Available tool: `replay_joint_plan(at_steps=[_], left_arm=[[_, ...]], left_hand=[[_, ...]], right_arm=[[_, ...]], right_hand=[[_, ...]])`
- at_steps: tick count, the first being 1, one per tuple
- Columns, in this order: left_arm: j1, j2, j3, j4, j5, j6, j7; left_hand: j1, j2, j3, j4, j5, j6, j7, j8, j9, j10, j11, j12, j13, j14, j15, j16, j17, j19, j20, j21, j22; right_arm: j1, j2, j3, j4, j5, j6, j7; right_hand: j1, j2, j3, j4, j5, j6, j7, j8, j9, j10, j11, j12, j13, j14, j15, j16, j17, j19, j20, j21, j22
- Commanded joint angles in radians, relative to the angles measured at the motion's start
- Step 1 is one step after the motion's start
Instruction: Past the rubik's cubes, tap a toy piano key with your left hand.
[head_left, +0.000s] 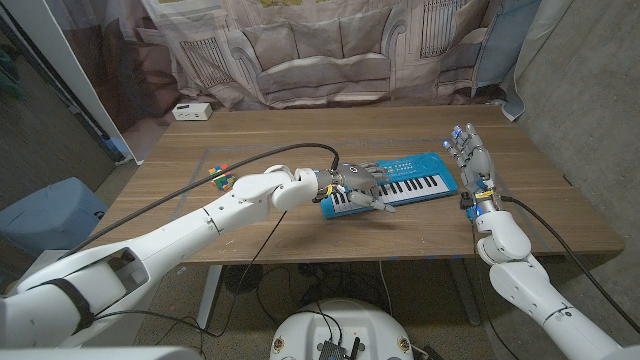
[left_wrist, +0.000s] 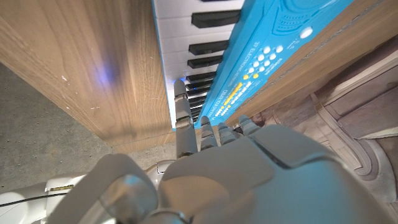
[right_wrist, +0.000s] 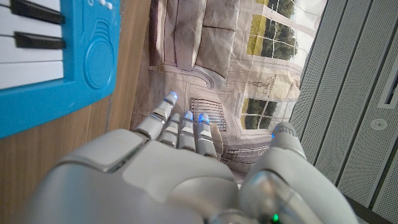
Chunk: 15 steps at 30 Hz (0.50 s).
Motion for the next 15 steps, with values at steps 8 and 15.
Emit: replay_joint_plan(at_steps=[8, 15], left_arm=[[0.001, 0.002, -0.018, -0.026, 0.019, 0.028, 0.022], [-0.004, 0.004, -0.024, -0.030, 0.015, 0.035, 0.016]], left_hand=[[0.022, -0.003, 0.005, -0.005, 0.002, 0.005, -0.011, -0.001, 0.003, 0.019, -0.004, 0.008, 0.003, 0.019, 0.000, 0.006, -0.001, -0.040, -0.001, 0.005, 0.003], [0.030, -0.004, 0.007, -0.008, 0.000, 0.014, -0.003, 0.000, 0.004, 0.040, -0.002, 0.013, 0.003, 0.036, -0.004, 0.009, -0.002, -0.031, 0.005, 0.007, 0.003]], right_arm=[[0.019, -0.002, 0.001, 0.011, 0.001, 0.002, 0.011], [0.024, -0.003, 0.000, 0.014, 0.001, 0.000, 0.014]], right_hand=[[0.002, 0.007, -0.003, -0.003, 0.002, 0.012, 0.002, -0.001, 0.003, 0.006, -0.001, -0.002, 0.002, 0.006, 0.003, -0.005, 0.002, 0.002, 0.006, 0.000, 0.004], [0.002, 0.007, -0.003, -0.003, 0.002, 0.014, 0.001, -0.001, 0.003, 0.006, 0.000, -0.002, 0.002, 0.006, 0.003, -0.005, 0.002, 0.002, 0.007, 0.000, 0.004]])
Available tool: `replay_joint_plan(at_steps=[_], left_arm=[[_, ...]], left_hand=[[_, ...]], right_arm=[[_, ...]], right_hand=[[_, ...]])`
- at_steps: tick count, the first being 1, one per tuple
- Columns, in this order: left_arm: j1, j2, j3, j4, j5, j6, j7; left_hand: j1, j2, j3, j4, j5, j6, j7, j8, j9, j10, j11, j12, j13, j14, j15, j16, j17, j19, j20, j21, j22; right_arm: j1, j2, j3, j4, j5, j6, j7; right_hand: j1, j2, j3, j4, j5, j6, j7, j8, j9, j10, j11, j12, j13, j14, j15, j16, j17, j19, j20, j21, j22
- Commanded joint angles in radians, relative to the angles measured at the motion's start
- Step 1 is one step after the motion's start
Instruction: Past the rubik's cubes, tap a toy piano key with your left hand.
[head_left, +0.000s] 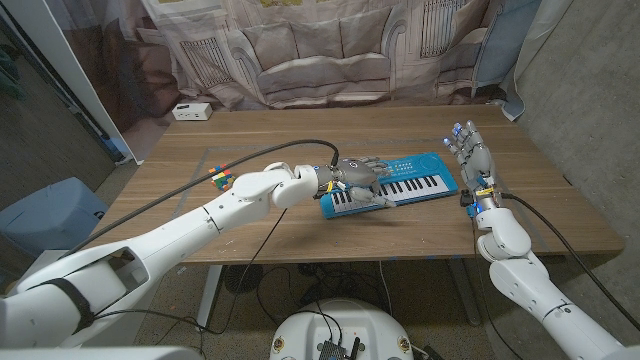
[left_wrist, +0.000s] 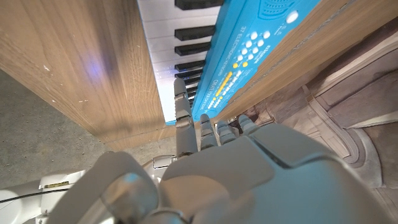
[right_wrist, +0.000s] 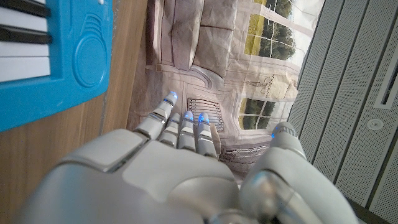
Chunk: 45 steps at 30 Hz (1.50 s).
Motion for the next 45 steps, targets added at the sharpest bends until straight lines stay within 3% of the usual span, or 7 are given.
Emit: replay_joint_plan(at_steps=[1, 10, 15, 22, 34, 38, 45], left_arm=[[-0.004, 0.005, -0.014, -0.016, 0.003, 0.016, 0.002], [-0.005, 0.007, -0.020, -0.019, 0.011, 0.017, 0.021], [-0.004, 0.007, -0.022, -0.016, 0.004, 0.017, 0.026], [0.005, 0.009, -0.030, -0.017, -0.001, 0.022, 0.044], [0.040, 0.023, -0.068, -0.055, -0.020, 0.066, 0.083], [0.058, 0.029, -0.085, -0.070, -0.021, 0.081, 0.119], [0.089, 0.037, -0.119, -0.098, -0.046, 0.116, 0.154]], left_hand=[[0.014, 0.001, 0.003, -0.004, 0.000, 0.008, 0.003, 0.000, 0.002, 0.017, -0.001, 0.006, 0.003, 0.010, 0.002, 0.006, 0.003, -0.029, 0.007, 0.007, 0.003], [0.036, -0.002, 0.006, -0.011, -0.012, -0.143, -0.089, -0.044, 0.004, 0.046, -0.031, 0.004, 0.002, 0.051, -0.024, 0.002, 0.003, 0.011, 0.001, 0.013, 0.002], [0.056, -0.003, 0.009, -0.016, -0.022, -0.365, -0.131, -0.058, 0.002, 0.065, -0.028, -0.003, 0.001, 0.071, -0.027, -0.005, 0.002, 0.028, 0.003, 0.008, 0.002], [0.069, -0.004, 0.010, -0.018, -0.029, -0.566, -0.135, -0.055, 0.000, 0.061, -0.030, -0.018, 0.002, 0.078, -0.024, -0.010, 0.002, 0.047, 0.003, 0.006, 0.001], [0.080, -0.006, 0.011, -0.023, -0.032, -0.566, -0.099, -0.033, -0.001, 0.053, -0.036, -0.026, 0.003, 0.084, -0.023, -0.009, 0.002, 0.082, 0.003, 0.014, 0.000], [0.097, -0.006, 0.014, -0.031, -0.036, -0.548, -0.098, -0.022, -0.002, 0.074, -0.033, -0.025, 0.001, 0.119, -0.033, -0.004, 0.001, 0.151, -0.092, 0.027, -0.002], [0.107, -0.008, 0.015, -0.036, -0.039, -0.541, -0.090, -0.021, -0.002, 0.089, -0.036, -0.024, 0.000, 0.137, -0.032, -0.004, 0.001, 0.203, -0.132, 0.036, -0.004]], right_arm=[[0.009, 0.000, 0.000, 0.005, 0.002, -0.001, 0.001], [0.013, 0.000, 0.000, 0.008, -0.005, 0.001, -0.002], [0.013, 0.003, 0.001, 0.004, 0.000, -0.003, -0.006], [0.011, 0.002, 0.000, 0.003, -0.007, -0.001, -0.009], [0.008, 0.000, -0.003, -0.001, -0.014, 0.001, -0.007], [0.011, 0.001, -0.004, 0.000, -0.006, 0.000, 0.000], [0.020, -0.003, -0.010, 0.004, 0.000, -0.003, 0.017]], right_hand=[[0.002, 0.008, -0.003, -0.003, 0.002, 0.006, -0.003, -0.001, 0.003, 0.007, 0.000, -0.002, 0.002, 0.007, 0.002, -0.005, 0.002, 0.002, 0.007, 0.000, 0.004], [0.002, 0.007, -0.004, -0.003, 0.002, 0.006, -0.004, -0.001, 0.003, 0.008, 0.000, -0.002, 0.002, 0.009, 0.002, -0.004, 0.002, 0.002, 0.009, 0.000, 0.004], [0.002, 0.008, -0.005, -0.003, 0.002, 0.007, -0.005, -0.001, 0.003, 0.008, 0.000, -0.002, 0.002, 0.014, 0.007, -0.002, 0.002, 0.003, 0.009, 0.000, 0.004], [0.002, 0.008, -0.005, -0.003, 0.001, 0.008, -0.005, -0.001, 0.003, 0.009, -0.001, -0.002, 0.002, 0.015, 0.008, -0.002, 0.002, 0.003, 0.010, 0.000, 0.004], [0.002, 0.009, -0.006, -0.003, 0.001, 0.009, -0.005, -0.001, 0.003, 0.010, 0.001, -0.002, 0.002, 0.016, 0.007, -0.002, 0.003, 0.004, 0.010, 0.001, 0.004], [0.002, 0.009, -0.007, -0.003, 0.001, 0.009, -0.004, -0.001, 0.003, 0.009, 0.000, -0.002, 0.002, 0.016, 0.007, -0.002, 0.003, 0.004, 0.009, 0.001, 0.004], [0.002, 0.009, -0.007, -0.003, 0.001, 0.009, -0.004, -0.001, 0.003, 0.009, 0.002, -0.002, 0.002, 0.015, 0.007, -0.003, 0.003, 0.004, 0.008, 0.001, 0.004]])
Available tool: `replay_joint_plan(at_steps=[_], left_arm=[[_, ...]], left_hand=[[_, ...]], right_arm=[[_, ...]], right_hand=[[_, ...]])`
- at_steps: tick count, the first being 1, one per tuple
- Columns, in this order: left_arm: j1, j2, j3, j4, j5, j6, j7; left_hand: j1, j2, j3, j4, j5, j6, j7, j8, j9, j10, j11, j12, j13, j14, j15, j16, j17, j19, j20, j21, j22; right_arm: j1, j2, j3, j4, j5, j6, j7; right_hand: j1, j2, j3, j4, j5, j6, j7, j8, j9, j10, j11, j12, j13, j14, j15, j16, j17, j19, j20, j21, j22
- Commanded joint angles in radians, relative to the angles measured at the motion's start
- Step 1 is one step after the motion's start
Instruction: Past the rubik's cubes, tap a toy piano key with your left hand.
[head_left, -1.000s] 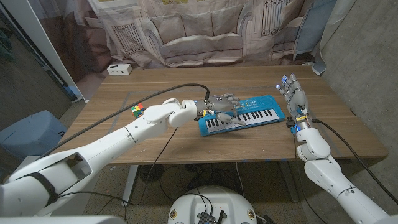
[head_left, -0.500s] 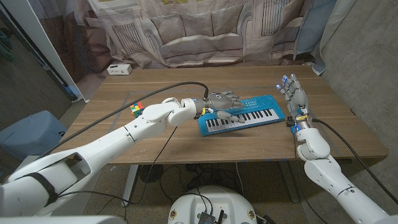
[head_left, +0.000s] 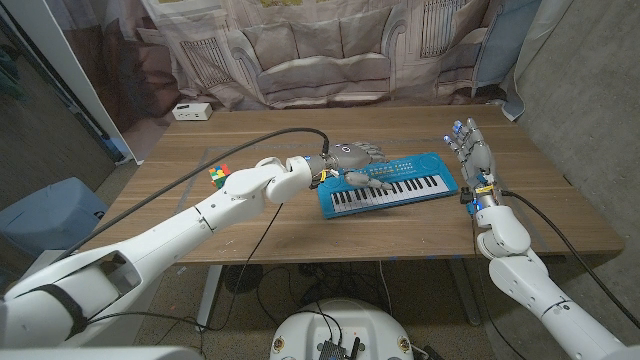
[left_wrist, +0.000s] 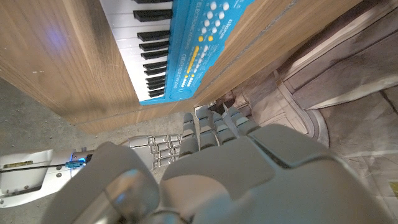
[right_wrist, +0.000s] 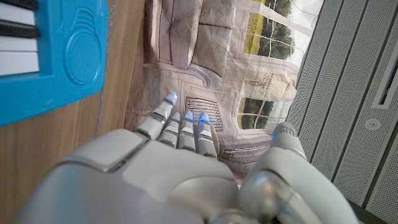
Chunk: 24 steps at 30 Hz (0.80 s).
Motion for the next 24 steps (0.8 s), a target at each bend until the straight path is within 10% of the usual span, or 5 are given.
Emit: replay_joint_plan(at_steps=[1, 24], left_arm=[[0.061, 0.020, -0.066, -0.058, -0.037, 0.056, 0.060], [0.138, 0.031, -0.154, -0.125, -0.143, 0.180, 0.134]], left_hand=[[0.013, 0.000, 0.001, -0.008, -0.005, 0.008, 0.007, 0.006, 0.000, 0.014, -0.001, -0.004, 0.000, 0.013, -0.001, 0.004, 0.000, 0.017, -0.012, 0.007, 0.000], [0.030, 0.002, 0.006, -0.016, -0.007, 0.000, 0.038, 0.002, 0.000, 0.015, 0.011, -0.009, -0.001, 0.016, 0.007, -0.001, 0.000, 0.025, 0.000, -0.004, -0.001]], right_arm=[[0.013, -0.006, -0.009, 0.005, 0.011, -0.004, 0.028], [0.057, -0.020, -0.030, 0.038, 0.085, -0.016, 0.142]], right_hand=[[0.002, 0.009, -0.003, 0.001, 0.001, 0.008, -0.003, -0.001, 0.003, 0.009, 0.002, -0.003, 0.002, 0.005, -0.003, -0.003, 0.003, 0.004, 0.008, 0.001, 0.004], [0.001, 0.008, -0.005, 0.002, 0.001, 0.008, 0.000, -0.002, 0.003, 0.010, 0.007, -0.002, 0.002, 0.006, -0.003, -0.004, 0.003, 0.004, 0.007, 0.000, 0.004]])
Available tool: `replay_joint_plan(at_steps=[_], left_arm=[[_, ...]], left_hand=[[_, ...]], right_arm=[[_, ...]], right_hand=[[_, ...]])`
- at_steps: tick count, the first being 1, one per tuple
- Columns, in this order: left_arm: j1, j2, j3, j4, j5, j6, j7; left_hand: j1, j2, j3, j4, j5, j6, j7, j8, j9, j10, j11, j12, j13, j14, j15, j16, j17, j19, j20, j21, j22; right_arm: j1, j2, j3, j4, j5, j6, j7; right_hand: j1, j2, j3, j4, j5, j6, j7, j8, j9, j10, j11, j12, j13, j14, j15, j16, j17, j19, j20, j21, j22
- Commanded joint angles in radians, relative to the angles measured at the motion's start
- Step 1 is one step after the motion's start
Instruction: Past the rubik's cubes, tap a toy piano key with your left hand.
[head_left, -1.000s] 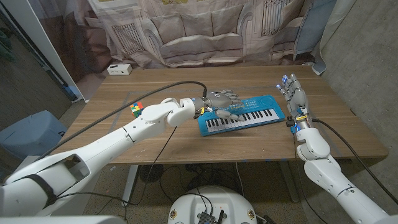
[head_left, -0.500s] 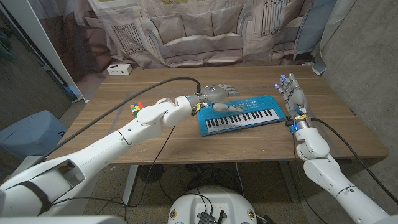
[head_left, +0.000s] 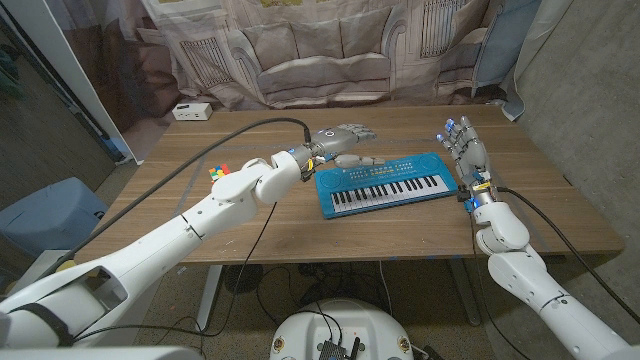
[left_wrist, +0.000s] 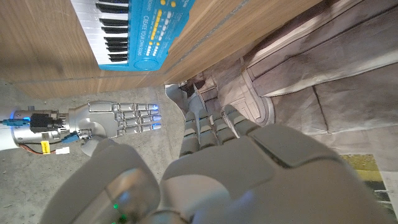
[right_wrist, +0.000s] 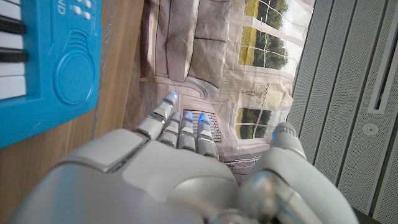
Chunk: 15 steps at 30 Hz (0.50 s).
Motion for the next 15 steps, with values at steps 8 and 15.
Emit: replay_joint_plan(at_steps=[8, 15], left_arm=[[0.052, -0.008, -0.074, -0.011, -0.157, 0.060, 0.071], [0.071, -0.007, -0.092, -0.028, -0.176, 0.103, 0.114]], left_hand=[[0.025, -0.002, 0.002, -0.014, -0.002, 0.031, 0.003, 0.012, 0.000, 0.038, 0.005, 0.005, -0.001, 0.033, 0.009, 0.006, 0.000, 0.025, 0.015, -0.004, 0.003], [0.030, -0.001, 0.003, -0.017, -0.003, 0.043, 0.005, 0.014, 0.000, 0.050, 0.008, 0.007, -0.001, 0.045, 0.011, 0.007, 0.000, 0.035, 0.017, -0.005, 0.003]], right_arm=[[0.048, -0.013, -0.021, 0.043, 0.048, -0.022, 0.091], [0.083, -0.003, -0.035, 0.083, 0.059, -0.021, 0.126]], right_hand=[[0.001, 0.009, -0.005, 0.002, 0.001, 0.008, 0.002, -0.002, 0.003, 0.006, 0.004, -0.003, 0.002, 0.006, -0.003, -0.004, 0.003, 0.004, 0.006, 0.000, 0.004], [0.001, 0.010, -0.006, 0.002, 0.002, 0.008, 0.001, -0.002, 0.003, 0.005, 0.004, -0.003, 0.002, 0.005, -0.002, -0.004, 0.003, 0.003, 0.007, 0.000, 0.004]])
